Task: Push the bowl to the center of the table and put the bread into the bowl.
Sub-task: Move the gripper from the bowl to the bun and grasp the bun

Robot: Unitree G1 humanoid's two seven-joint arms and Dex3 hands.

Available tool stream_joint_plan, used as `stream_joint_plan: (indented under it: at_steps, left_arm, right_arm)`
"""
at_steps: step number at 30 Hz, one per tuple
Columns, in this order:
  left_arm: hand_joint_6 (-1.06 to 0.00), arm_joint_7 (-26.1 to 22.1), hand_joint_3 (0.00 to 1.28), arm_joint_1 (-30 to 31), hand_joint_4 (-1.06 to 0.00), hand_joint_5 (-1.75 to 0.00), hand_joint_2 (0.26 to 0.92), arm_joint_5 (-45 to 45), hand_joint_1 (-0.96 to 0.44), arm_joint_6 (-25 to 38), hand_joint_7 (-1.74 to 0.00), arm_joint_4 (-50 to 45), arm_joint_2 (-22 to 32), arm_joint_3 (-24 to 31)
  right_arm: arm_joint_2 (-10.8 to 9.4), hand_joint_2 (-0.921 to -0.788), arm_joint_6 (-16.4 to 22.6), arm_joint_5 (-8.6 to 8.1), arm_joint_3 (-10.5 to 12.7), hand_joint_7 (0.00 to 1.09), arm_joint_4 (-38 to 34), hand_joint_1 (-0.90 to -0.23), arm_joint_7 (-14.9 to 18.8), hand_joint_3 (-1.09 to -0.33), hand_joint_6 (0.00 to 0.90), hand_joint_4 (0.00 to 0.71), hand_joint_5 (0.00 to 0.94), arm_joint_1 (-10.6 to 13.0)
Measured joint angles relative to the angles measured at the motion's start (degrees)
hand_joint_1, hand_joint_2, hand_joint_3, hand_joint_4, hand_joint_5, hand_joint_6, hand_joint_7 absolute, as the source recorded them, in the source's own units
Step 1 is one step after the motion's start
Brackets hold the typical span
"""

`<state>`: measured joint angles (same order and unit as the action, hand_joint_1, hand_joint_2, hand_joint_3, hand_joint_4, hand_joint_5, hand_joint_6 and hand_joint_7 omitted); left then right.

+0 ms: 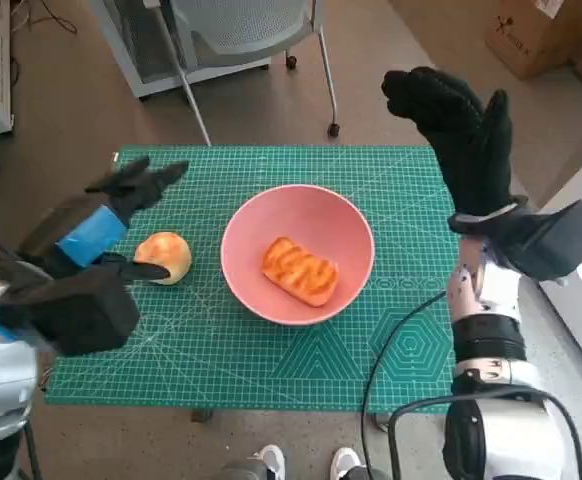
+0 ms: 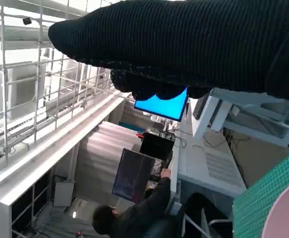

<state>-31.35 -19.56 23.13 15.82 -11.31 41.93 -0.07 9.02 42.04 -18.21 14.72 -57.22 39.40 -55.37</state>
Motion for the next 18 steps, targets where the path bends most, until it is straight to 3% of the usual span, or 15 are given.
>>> stream_joint_plan:
  at_steps: [18]
  left_arm:
    - [-0.22, 1.64, 0.01, -9.25, -0.03, 0.0, 0.751, 10.44, -0.2, 3.75, -0.01, 22.81, -2.51, -13.73]
  right_arm:
    - [1.29, -0.921, -0.02, 0.01, 0.97, 0.01, 0.09, -0.597, 0.65, -0.507, 0.37, 0.238, 0.0, -0.13]
